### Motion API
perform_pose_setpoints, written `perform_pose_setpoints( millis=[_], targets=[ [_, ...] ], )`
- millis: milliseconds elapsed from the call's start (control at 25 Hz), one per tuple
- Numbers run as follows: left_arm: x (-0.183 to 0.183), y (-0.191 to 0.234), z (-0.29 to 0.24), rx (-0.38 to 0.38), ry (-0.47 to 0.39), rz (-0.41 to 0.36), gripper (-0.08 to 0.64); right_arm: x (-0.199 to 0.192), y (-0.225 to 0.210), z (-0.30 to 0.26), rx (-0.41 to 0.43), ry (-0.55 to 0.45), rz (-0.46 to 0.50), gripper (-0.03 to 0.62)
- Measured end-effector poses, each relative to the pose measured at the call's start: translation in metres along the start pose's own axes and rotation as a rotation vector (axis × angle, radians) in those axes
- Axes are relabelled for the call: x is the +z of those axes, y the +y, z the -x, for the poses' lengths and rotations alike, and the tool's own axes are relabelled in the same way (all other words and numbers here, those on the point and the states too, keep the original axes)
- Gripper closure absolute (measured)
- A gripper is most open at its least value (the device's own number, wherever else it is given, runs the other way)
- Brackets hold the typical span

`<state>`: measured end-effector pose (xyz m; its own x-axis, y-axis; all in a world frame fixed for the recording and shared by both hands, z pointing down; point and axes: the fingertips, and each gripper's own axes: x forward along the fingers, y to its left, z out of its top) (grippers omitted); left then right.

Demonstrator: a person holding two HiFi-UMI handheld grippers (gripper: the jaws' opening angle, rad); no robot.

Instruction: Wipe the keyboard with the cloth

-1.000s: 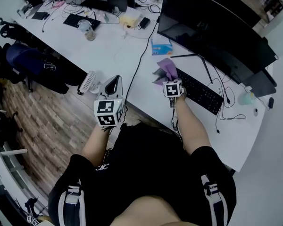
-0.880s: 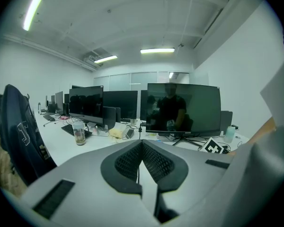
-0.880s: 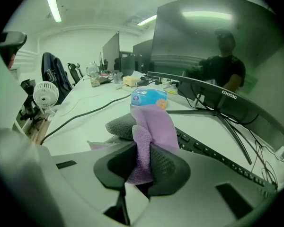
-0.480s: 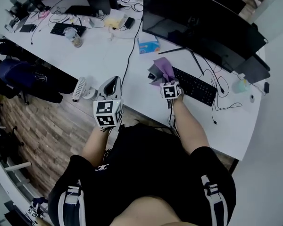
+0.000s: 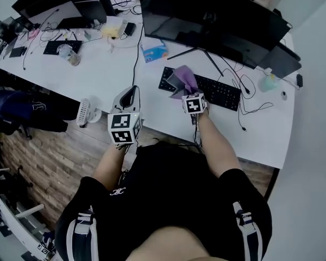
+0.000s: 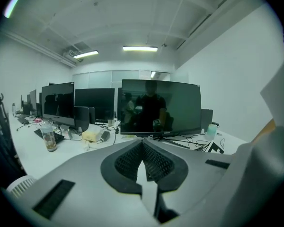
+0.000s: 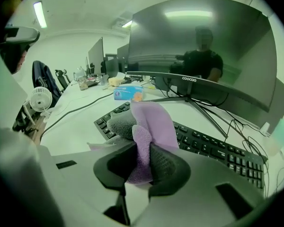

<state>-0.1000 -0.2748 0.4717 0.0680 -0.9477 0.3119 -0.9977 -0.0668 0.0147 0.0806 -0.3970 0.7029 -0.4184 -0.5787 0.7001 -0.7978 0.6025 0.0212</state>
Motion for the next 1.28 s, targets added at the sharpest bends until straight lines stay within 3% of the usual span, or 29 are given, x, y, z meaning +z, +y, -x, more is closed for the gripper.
perform_pose_setpoints(
  millis=[600,1280],
  targets=[
    [0.001,-0.065,-0.038,-0.153,0.015,-0.046,0.546,-0.039,-0.060,0.031,-0.097,0.021,-0.106,0.500],
    [-0.004,-0.135,-0.051,-0.254,0.023,-0.083,0.546,-0.101,-0.136,0.082,-0.213,0.014,-0.195,0.499]
  ],
)
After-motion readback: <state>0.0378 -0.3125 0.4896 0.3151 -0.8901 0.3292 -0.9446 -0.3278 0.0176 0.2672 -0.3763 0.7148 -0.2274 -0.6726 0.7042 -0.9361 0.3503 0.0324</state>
